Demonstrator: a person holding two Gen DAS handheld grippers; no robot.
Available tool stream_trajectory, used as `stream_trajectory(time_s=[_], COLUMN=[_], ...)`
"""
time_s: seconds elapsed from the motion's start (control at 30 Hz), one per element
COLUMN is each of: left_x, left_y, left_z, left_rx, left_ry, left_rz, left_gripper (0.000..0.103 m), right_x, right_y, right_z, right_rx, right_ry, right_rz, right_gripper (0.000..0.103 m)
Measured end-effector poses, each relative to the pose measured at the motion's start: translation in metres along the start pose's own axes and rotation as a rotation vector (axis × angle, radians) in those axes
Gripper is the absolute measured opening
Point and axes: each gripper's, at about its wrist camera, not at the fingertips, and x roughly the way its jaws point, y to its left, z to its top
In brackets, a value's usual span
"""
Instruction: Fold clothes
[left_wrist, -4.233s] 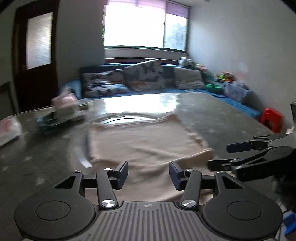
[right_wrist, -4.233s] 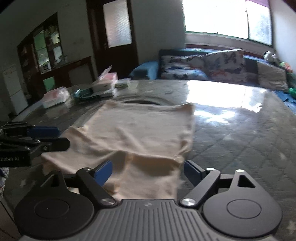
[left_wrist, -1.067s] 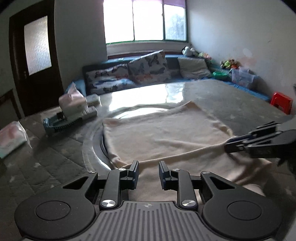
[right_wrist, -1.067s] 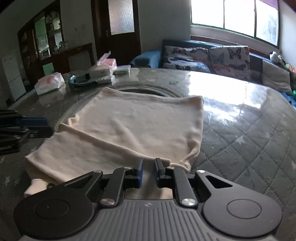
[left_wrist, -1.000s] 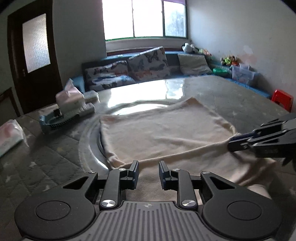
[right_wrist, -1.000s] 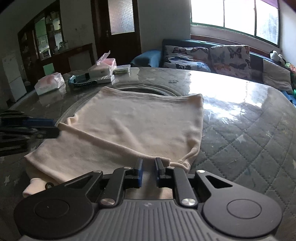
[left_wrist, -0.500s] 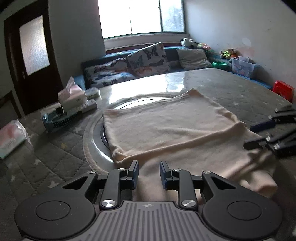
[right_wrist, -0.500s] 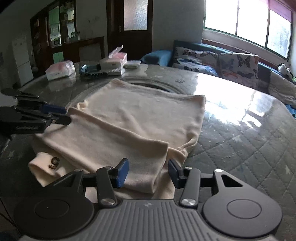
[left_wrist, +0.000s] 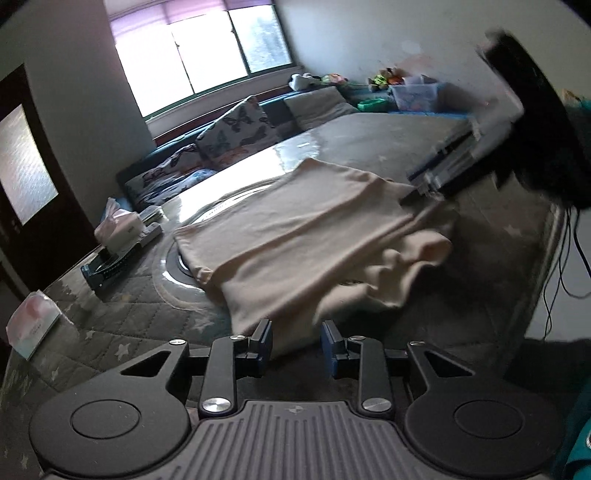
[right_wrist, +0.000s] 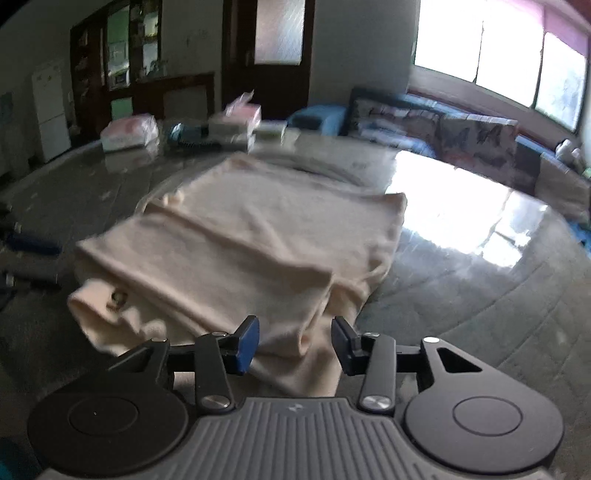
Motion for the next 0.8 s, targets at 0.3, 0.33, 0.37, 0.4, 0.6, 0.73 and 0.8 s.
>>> stream_trajectory(time_s=[0.3, 0.33, 0.37, 0.4, 0.6, 0.73, 0.8], left_x=[0.016, 0.018, 0.020, 0.022, 0.027, 0.026, 0.026], left_y=[-0.026, -0.028, -0.029, -0.031, -0.035, -0.022, -0.012], left_z=[0.000, 0.000, 0.001, 0.002, 0.005, 0.016, 0.024], left_rx=[0.127, 0.137, 0.148, 0.157, 0.182, 0.120, 0.072], left_ry=[-0.027, -0.033, -0.038, -0.041, -0.071, -0.096, -0.104], left_rz=[0.006, 0.004, 0.004, 0.006, -0.003, -0.004, -0.009], left_gripper=[0.032, 0.032, 0.032, 0.032, 0.017, 0.009, 0.009], right_x=[0.007, 0.006, 0.001, -0.003, -0.026, -0.037, -0.039], right_y=[0.002, 0.001, 0.001, 0.000, 0.005, 0.014, 0.020], right_z=[-0.004, -0.004, -0.003, -0.001, 0.000, -0.007, -0.012], right_rx=[0.000, -0.004, -0.013, -0.021, -0.116, -0.210, -0.264], right_ry=[0.034, 0.036, 0.029, 0.022, 0.015, 0.031, 0.033], right_rz=[0.024, 0.022, 0.023, 0.023, 0.033, 0.063, 0.078], right_gripper=[0.041, 0.041, 0.042, 0.043, 0.049, 0.050, 0.057])
